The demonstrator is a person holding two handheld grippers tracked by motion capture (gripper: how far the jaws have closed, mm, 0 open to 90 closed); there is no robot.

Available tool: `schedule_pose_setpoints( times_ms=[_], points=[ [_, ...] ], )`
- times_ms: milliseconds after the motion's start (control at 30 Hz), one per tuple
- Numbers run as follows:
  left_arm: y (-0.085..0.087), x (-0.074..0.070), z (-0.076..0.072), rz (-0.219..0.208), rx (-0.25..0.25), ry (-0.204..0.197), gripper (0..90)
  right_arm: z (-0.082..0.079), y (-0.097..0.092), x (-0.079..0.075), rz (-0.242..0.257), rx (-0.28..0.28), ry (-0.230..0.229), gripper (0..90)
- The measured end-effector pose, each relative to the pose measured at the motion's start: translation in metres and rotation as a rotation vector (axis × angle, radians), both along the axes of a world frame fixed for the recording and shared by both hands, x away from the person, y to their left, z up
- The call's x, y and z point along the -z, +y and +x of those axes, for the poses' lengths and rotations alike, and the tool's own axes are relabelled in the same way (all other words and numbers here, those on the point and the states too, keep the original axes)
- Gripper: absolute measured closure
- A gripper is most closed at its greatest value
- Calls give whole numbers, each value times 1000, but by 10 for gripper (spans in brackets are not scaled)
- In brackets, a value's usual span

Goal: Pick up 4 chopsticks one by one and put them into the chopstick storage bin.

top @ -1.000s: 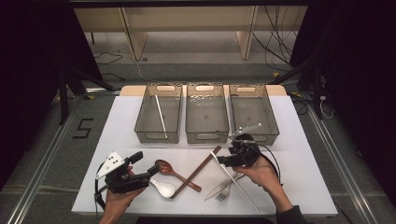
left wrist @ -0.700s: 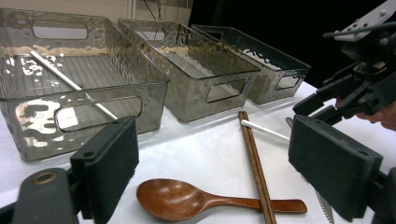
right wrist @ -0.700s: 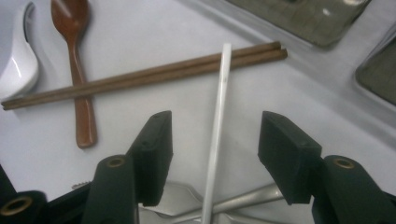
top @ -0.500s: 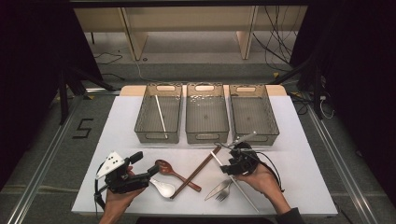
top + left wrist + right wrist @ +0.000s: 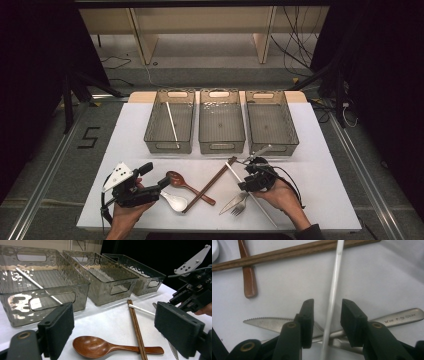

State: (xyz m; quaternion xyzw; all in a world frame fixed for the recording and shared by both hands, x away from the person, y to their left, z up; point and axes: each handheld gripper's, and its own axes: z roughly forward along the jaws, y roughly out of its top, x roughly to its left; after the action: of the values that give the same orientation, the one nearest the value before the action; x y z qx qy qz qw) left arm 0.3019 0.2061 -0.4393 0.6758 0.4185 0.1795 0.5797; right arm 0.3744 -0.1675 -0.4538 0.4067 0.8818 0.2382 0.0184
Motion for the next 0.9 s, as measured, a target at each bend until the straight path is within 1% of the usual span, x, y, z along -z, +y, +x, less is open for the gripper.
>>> schedule_pose_setpoints(
  times_ms=[467, 767, 900],
  points=[
    [0, 0, 0, 0, 0, -1, 156, 1, 2, 8, -24, -7, 40, 727],
    [0, 0, 0, 2, 1, -1, 156, 1, 3, 10, -34, -5, 48, 776],
    [0, 0, 0, 2, -1, -2, 156, 1, 3, 10, -39, -8, 49, 816]
  ],
)
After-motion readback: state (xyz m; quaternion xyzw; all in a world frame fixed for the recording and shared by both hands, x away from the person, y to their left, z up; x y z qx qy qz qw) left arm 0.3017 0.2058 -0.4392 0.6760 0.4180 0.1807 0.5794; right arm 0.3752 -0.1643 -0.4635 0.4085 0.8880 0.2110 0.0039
